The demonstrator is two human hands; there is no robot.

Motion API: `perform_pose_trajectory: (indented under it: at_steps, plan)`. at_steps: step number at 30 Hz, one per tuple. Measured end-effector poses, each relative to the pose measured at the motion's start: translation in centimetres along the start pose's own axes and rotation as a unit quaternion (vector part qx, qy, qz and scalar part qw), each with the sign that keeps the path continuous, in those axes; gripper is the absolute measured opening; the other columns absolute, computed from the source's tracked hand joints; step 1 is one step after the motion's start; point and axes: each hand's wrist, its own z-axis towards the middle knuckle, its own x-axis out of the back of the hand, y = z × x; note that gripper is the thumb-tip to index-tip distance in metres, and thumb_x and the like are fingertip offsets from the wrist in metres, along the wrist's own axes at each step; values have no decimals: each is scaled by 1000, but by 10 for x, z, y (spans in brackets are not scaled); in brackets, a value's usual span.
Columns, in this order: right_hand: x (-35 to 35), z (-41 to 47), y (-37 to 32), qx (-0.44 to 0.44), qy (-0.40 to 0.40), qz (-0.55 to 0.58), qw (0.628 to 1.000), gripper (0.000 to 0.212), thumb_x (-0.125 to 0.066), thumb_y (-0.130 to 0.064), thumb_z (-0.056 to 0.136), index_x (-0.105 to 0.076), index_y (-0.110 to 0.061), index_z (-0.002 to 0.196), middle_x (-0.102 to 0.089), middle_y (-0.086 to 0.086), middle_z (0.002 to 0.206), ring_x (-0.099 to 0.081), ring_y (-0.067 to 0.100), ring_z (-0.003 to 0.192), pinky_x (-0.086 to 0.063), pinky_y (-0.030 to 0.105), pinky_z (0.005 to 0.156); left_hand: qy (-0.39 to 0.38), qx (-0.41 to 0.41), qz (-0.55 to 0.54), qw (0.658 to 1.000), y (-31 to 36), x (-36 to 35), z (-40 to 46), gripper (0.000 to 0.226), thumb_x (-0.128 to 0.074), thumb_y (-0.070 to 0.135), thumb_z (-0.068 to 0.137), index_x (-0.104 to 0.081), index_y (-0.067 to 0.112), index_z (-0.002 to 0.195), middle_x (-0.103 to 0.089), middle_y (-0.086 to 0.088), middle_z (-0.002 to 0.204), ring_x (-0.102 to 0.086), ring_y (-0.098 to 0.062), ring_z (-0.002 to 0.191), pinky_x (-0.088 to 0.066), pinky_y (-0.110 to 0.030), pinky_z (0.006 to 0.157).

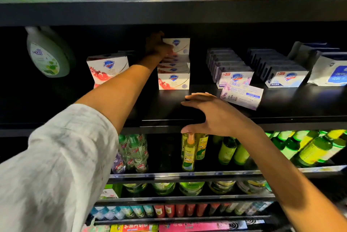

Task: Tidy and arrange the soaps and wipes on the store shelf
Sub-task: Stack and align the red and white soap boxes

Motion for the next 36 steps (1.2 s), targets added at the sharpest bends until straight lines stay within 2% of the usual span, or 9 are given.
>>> perform_pose_trajectory:
  at_steps: [5,14,18,23,28,30,32,34,36]
  plan:
    - [-3,2,4,6,14,0,1000,99,-52,-95,71,-43,-41,154,-37,-16,162,-29,9,151,-35,40,122,5,-7,-3,1000,-5,-11,19,54,-77,17,92,-55,11,140,-57,-10,146,-52,-28,139,-45,-35,113]
    - [-2,1,3,4,16,4,1000,97,-57,-92,71,-46,-40,153,-38,-15,162,-28,7,152,-32,36,123,26,4,-33,999,-14,-19,39,62,-83,17,85,-54,11,140,-61,-10,142,-54,-29,136,-48,-41,112]
    - [0,0,-1,-1,13,5,1000,96,-59,-90,71,-46,-41,153,-38,-16,162,-28,7,151,-30,34,122,24,10,-27,999,-13,-17,33,61,-81,19,88,-52,11,142,-60,-10,142,-55,-29,136,-48,-39,112]
    - [2,-1,-4,-17,6,13,1000,94,-55,-93,71,-44,-46,152,-35,-22,161,-28,5,150,-35,37,121,54,-56,13,997,2,-5,-2,53,-71,31,98,-53,9,142,-59,-12,144,-53,-29,138,-45,-38,113]
    - [1,-1,-4,-23,-3,12,1000,97,-46,-97,71,-39,-47,154,-28,-27,163,-22,3,153,-34,41,122,76,-124,91,985,21,21,-65,36,-60,39,103,-62,13,127,-68,-13,127,-63,-33,120,-52,-40,100]
    - [0,-1,-4,-20,-5,12,1000,101,-41,-100,69,-39,-46,155,-27,-26,164,-21,4,154,-32,40,123,55,-132,121,982,22,34,-92,34,-58,40,101,-67,13,120,-72,-14,121,-65,-38,114,-53,-43,98]
    - [-1,-1,-4,-19,-6,17,1000,102,-38,-100,69,-41,-44,154,-29,-23,165,-22,6,154,-31,38,123,24,-126,108,986,14,49,-125,39,-55,46,96,-73,14,111,-76,-12,109,-69,-35,102,-56,-45,92]
    - [-2,1,-5,-21,18,35,999,94,-36,-98,75,-49,-42,150,-39,-18,161,-30,7,151,-34,36,121,22,-113,79,990,1,66,-161,40,-57,52,93,-76,19,104,-76,-4,97,-70,-25,92,-59,-42,85]
    - [-3,6,-9,-21,63,63,996,79,-38,-89,83,-63,-37,138,-56,-13,148,-46,8,141,-42,35,115,38,-119,63,990,-15,81,-194,28,-63,47,97,-76,22,99,-75,2,91,-69,-17,87,-58,-39,81]
